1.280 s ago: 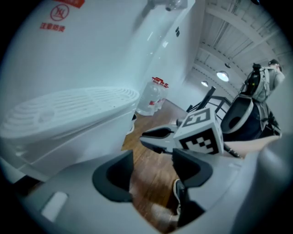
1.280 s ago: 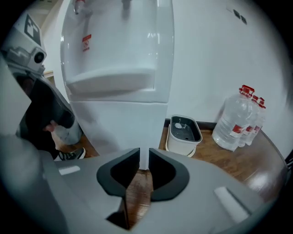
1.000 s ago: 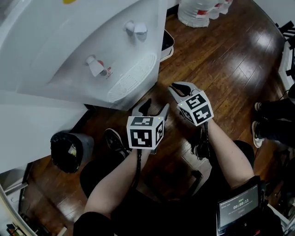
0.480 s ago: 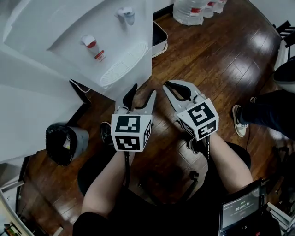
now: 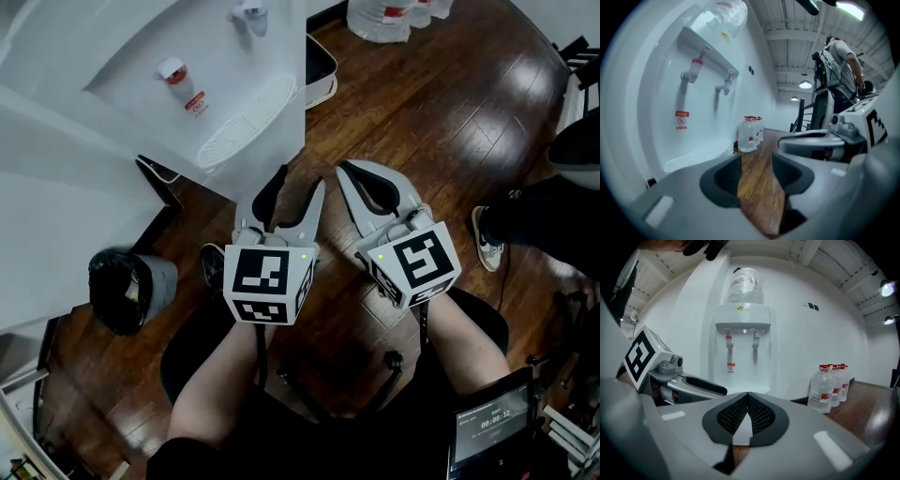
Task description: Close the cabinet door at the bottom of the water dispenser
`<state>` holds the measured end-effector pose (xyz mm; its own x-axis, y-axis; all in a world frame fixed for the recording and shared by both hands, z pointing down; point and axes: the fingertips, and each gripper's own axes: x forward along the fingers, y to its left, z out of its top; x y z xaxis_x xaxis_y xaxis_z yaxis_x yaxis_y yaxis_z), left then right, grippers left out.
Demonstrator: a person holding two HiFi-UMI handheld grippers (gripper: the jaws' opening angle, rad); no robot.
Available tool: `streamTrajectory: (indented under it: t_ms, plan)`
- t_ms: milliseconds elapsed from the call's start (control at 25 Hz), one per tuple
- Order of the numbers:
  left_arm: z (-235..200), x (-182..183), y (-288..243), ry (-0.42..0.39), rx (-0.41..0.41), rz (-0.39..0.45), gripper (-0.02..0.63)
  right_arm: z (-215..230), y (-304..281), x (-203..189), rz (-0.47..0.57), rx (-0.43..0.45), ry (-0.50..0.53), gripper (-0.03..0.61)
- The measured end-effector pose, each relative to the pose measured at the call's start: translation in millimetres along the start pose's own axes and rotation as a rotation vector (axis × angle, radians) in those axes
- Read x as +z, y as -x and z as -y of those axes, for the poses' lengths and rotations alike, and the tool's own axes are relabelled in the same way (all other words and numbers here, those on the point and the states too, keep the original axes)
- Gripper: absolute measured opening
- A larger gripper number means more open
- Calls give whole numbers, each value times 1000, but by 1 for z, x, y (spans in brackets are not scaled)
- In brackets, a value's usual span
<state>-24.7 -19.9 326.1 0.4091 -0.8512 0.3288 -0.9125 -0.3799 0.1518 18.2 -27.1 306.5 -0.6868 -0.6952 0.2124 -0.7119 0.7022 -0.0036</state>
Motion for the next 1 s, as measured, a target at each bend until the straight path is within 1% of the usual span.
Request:
streamTrajectory:
  t_ms: [120,200,360,1000]
  plan:
    - [0,6,2,-77,13,39,225,1,3,11,25,2,-7,5]
    - [2,6,2,-99,12,45,225,4,4,11,32,0,-15,5]
    - [1,3,-1,-94,6,37,225,6,3,8,28,2,-33,5]
    - [5,0,-1,-94,-2,27,225,5,2,4,16,2,-33,5]
